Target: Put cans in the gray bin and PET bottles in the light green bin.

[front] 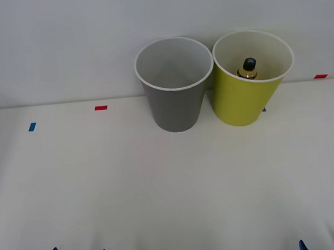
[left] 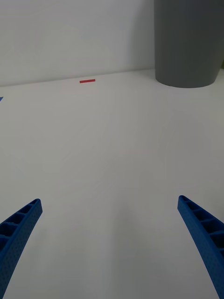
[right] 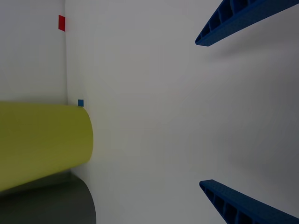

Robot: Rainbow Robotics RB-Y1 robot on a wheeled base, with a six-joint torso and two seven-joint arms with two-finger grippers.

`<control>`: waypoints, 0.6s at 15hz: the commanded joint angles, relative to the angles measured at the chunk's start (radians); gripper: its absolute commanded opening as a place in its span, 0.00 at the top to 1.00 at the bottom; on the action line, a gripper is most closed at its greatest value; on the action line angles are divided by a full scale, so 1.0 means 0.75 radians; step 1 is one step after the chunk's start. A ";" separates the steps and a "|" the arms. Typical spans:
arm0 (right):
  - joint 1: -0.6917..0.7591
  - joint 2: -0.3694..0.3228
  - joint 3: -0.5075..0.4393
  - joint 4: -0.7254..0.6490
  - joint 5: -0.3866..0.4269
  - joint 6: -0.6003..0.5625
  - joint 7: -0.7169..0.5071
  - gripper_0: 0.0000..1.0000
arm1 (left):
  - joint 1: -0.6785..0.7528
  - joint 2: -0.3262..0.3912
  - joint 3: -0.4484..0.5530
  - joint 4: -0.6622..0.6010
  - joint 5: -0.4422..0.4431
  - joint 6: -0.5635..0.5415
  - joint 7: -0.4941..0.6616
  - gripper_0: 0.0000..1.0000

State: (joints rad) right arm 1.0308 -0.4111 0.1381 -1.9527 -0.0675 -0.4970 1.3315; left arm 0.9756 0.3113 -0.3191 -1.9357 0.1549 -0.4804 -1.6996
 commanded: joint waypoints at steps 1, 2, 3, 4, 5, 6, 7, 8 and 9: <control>0.000 0.000 0.000 0.000 0.000 0.000 0.000 0.00 | 0.000 0.000 0.000 0.000 0.000 0.000 0.000 0.00; 0.000 0.000 0.000 0.000 0.000 0.000 0.000 0.00 | 0.000 0.000 0.000 0.000 0.000 0.000 0.000 0.00; 0.000 0.000 0.000 0.000 0.000 0.000 0.000 0.00 | 0.000 0.000 0.000 0.000 0.000 0.000 0.000 0.00; 0.000 0.000 0.000 0.000 0.000 0.000 0.000 0.00 | 0.000 0.000 0.000 0.000 0.000 0.000 0.000 0.00; 0.000 0.000 0.000 0.000 0.000 0.000 0.000 0.00 | 0.000 0.000 0.000 0.000 0.000 0.000 0.000 0.00; 0.000 0.000 0.000 0.000 0.000 0.000 0.000 0.00 | 0.000 0.000 0.000 0.000 0.000 0.000 0.000 0.00; 0.000 0.000 0.000 0.000 0.000 0.000 0.000 0.00 | 0.000 0.000 0.000 0.000 0.000 0.000 0.000 0.00; 0.000 0.000 0.000 0.000 0.000 0.000 0.000 0.00 | 0.000 0.000 0.000 0.000 0.000 0.000 0.000 0.00; 0.000 0.000 0.000 0.000 0.000 0.000 0.000 0.00 | 0.000 0.000 0.000 0.000 0.000 0.000 0.000 0.00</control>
State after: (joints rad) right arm 1.0308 -0.4111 0.1381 -1.9527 -0.0675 -0.4970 1.3315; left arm 0.9756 0.3113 -0.3191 -1.9358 0.1549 -0.4804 -1.6996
